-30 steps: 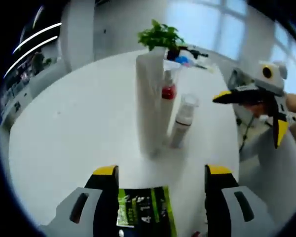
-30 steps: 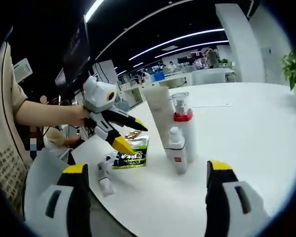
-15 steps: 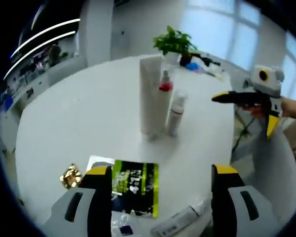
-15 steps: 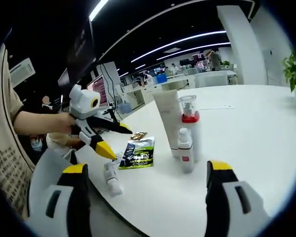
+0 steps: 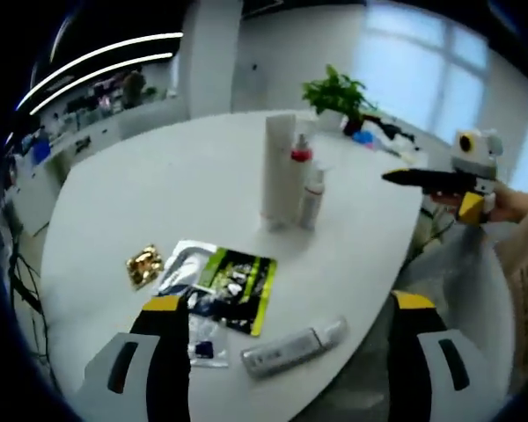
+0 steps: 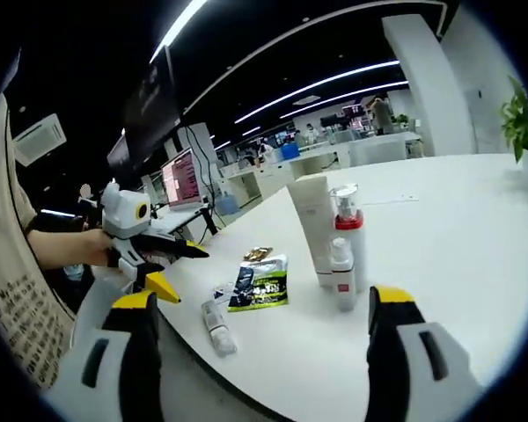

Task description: Arrange the skincare products in the storage area until every visible bottle or jar stands upright without overlapping.

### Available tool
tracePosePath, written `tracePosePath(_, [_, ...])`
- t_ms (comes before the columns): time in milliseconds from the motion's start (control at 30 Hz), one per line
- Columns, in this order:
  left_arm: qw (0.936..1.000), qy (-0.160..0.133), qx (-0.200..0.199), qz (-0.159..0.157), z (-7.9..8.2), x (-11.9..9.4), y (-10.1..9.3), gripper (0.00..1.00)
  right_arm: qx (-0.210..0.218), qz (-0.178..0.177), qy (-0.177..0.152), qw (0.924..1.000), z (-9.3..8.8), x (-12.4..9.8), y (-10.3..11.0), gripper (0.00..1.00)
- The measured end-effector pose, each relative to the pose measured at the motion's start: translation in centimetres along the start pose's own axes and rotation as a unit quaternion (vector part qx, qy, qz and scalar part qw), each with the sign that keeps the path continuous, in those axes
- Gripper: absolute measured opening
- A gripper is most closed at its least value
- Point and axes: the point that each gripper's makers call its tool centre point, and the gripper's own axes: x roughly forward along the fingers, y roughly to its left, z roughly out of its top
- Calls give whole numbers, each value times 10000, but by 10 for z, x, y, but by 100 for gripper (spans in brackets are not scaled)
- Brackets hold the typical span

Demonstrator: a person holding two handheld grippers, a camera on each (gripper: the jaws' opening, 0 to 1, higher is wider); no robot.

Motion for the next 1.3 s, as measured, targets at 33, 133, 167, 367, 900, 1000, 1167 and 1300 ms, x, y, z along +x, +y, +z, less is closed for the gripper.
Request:
tracePosePath(33, [10000, -9, -31, 28, -2, -3, -1, 93, -6, -3, 4, 10000, -1, 0, 1, 100])
tracePosePath(133, [9998, -74, -121, 136, -6, -12, -1, 94, -148, -26, 82, 9999, -2, -1, 3, 100])
tracePosePath(167, [9997, -94, -160, 164, -7, -15, -1, 95, -144, -16, 86, 9999, -2, -1, 4, 100])
tracePosePath(367, [9979, -481, -263, 353, -7, -32, -4, 97, -176, 0, 62, 9998, 0, -1, 10, 100])
tracePosePath(900, [9960, -678, -316, 490, -19, -49, -16, 97, -487, 37, 193, 9986, -11, 1, 27, 100])
tracePosePath(1000, [9957, -728, -291, 493, -16, -48, -16, 97, -501, 33, 184, 9986, -10, 1, 27, 100])
tracePosePath(1167, [9959, -682, -297, 518, -17, -47, -14, 97, -540, 38, 232, 9983, -12, 1, 27, 100])
tracePosePath(1300, [9964, -631, -292, 495, -19, -46, -14, 97, -517, 34, 215, 9984, -12, 1, 26, 100])
